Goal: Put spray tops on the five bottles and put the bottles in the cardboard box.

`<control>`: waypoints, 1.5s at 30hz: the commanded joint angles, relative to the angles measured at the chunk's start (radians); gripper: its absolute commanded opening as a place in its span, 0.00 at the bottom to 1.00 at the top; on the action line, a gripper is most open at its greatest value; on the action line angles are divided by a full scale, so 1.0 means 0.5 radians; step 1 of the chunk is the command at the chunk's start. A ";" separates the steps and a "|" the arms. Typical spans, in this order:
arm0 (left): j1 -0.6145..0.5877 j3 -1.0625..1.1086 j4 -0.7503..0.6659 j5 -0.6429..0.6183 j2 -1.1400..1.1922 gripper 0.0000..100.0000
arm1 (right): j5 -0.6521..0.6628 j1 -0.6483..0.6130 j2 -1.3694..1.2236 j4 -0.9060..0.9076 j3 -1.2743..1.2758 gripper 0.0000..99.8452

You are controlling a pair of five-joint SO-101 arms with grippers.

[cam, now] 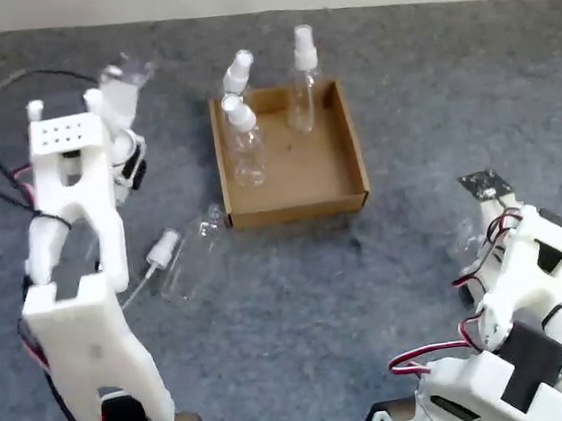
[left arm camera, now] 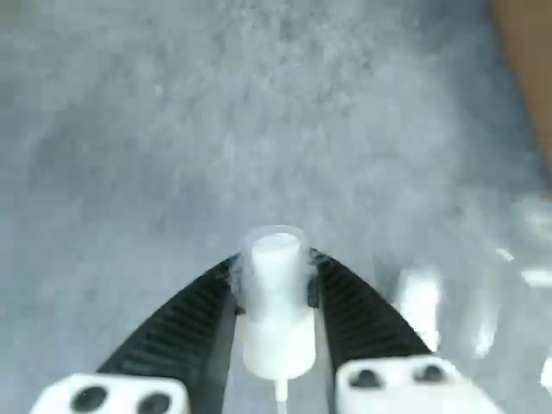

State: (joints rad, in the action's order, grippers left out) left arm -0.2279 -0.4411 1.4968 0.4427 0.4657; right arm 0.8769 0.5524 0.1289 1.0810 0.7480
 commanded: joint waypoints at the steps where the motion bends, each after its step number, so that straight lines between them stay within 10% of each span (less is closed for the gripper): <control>1: -0.023 0.002 0.279 -0.071 -0.450 0.00 | -0.157 -0.029 0.032 0.183 -0.176 0.21; 21: 0.471 2.137 -0.586 -0.338 -1.883 0.00 | -0.405 -0.379 -0.327 0.680 -1.106 0.33; 39: 0.465 2.202 -0.629 -0.356 -1.999 0.00 | -0.218 -0.213 -0.732 0.674 -1.312 0.10; 45: 0.465 2.202 -0.626 -0.356 -2.002 0.00 | -0.218 -0.207 -0.732 0.677 -1.263 0.17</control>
State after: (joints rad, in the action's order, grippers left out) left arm -0.0161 0.6667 1.1976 0.2754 -0.5025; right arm 0.7557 0.4358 -0.2455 1.4277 0.1465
